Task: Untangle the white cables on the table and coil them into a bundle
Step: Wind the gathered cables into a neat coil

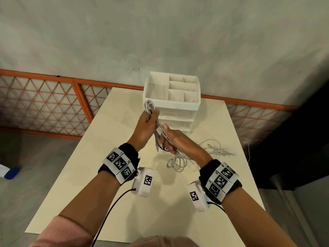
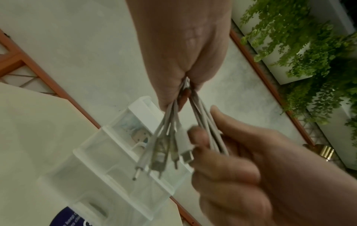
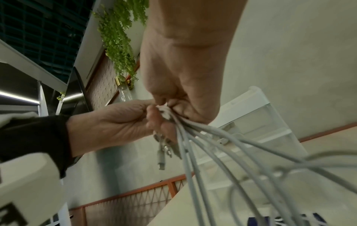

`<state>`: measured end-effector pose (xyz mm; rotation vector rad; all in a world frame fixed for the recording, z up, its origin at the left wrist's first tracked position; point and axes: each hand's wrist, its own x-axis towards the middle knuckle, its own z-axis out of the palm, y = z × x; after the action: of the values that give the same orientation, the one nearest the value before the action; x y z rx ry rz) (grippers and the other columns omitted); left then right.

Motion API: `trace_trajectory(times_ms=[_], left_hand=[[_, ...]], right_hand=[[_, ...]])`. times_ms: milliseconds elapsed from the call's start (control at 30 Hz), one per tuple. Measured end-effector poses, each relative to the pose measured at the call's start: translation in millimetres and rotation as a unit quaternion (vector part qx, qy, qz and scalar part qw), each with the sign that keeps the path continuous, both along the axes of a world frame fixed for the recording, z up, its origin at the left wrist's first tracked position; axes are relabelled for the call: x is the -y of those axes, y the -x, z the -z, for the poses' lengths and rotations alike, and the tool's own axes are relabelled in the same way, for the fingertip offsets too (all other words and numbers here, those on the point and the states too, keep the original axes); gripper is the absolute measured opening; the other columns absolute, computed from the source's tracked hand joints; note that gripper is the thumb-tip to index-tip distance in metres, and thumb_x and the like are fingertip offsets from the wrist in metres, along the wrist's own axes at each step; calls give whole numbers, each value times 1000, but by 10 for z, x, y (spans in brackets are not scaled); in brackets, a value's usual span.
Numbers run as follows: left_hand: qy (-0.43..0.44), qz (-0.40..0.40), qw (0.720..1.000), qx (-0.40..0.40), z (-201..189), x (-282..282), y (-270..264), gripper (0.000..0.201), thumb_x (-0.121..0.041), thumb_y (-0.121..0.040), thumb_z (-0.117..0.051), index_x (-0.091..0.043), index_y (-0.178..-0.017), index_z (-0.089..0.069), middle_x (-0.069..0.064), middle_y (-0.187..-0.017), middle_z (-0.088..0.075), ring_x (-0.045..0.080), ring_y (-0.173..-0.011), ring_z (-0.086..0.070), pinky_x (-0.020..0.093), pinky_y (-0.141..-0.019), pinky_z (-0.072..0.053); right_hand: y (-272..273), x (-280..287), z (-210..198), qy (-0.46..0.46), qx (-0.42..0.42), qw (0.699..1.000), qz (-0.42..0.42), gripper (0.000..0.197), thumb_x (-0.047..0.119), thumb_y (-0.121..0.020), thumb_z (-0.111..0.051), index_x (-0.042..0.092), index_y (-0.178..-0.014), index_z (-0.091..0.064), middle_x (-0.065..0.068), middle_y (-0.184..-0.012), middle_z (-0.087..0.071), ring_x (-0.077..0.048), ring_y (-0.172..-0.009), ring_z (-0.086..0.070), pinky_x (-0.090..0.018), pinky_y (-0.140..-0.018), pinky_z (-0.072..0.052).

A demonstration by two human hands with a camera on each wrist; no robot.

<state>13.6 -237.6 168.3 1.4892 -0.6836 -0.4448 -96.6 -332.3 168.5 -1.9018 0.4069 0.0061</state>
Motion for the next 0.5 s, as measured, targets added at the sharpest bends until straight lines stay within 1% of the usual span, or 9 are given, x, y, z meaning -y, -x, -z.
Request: trace_trajectory(times_ms=[33, 67, 133, 167, 233, 267, 333, 433, 500], left_hand=[[16, -26, 999, 9, 3, -1, -58, 41, -29, -100, -39, 1, -74, -51, 17, -67, -49, 24, -60, -49, 36, -57, -42], [28, -56, 998, 20, 3, -6, -116, 41, -28, -100, -39, 0, -71, -49, 12, -65, -45, 20, -58, -43, 32, -56, -38], [33, -118, 992, 37, 25, -8, -217, 40, -26, -101, -39, -9, -64, -37, 4, -62, -29, 12, -55, -30, 23, -53, -30], [27, -141, 989, 37, 45, -5, -249, 40, -26, -101, -39, -14, -63, -31, 0, -62, -29, 9, -54, -29, 21, -53, -31], [38, -148, 988, 18, 45, 5, -239, 37, -25, -101, -36, -17, -65, -34, -11, -57, -42, 2, -51, -45, 18, -52, -38], [56, -141, 988, -1, 41, 14, -222, 33, -25, -102, -35, -16, -70, -39, -12, -58, -49, 1, -52, -54, 17, -51, -42], [88, -124, 988, -35, 24, 37, -198, 27, -25, -102, -33, -11, -82, -43, -7, -63, -54, 4, -51, -59, 19, -53, -48], [127, -128, 981, -71, -14, 13, -267, 22, -24, -102, -34, -12, -84, -39, -7, -54, -48, 7, -45, -48, 23, -50, -47], [135, -144, 978, -68, -24, -36, -369, 23, -24, -102, -34, -16, -81, -37, -9, -53, -44, 6, -44, -43, 23, -48, -44]], right_hand=[[31, 32, -2, 17, -3, 1000, -15, 55, 52, -98, -26, 10, -78, -55, 2, -51, -42, -12, -45, -43, -20, -51, -37], [62, 73, 1, 29, -6, 999, -31, 52, 49, -99, -27, 10, -80, -54, 2, -53, -43, -13, -46, -45, -20, -54, -40], [115, 145, 3, 37, -16, 997, -59, 47, 46, -100, -28, 11, -80, -52, 0, -55, -42, -14, -47, -47, -24, -59, -43], [132, 164, -2, 36, -22, 997, -68, 47, 45, -100, -27, 10, -82, -52, 0, -56, -41, -13, -46, -45, -24, -58, -43], [139, 159, -11, 30, -30, 995, -88, 47, 45, -100, -26, 9, -86, -52, 1, -55, -36, -10, -45, -38, -23, -52, -40], [132, 129, -13, 23, -36, 994, -103, 48, 46, -100, -25, 9, -88, -52, 2, -55, -33, -9, -45, -35, -22, -49, -38], [115, 79, 10, -2, -57, 989, -136, 51, 50, -99, -22, 11, -94, -54, 2, -55, -32, -10, -44, -33, -21, -47, -36], [176, 109, 76, -43, -113, 974, -190, 52, 52, -98, -19, 14, -100, -53, 1, -54, -37, -14, -43, -43, -26, -53, -44], [261, 211, 121, -64, -154, 965, -203, 52, 53, -98, -22, 11, -93, -53, 1, -54, -41, -15, -46, -50, -31, -60, -50]])
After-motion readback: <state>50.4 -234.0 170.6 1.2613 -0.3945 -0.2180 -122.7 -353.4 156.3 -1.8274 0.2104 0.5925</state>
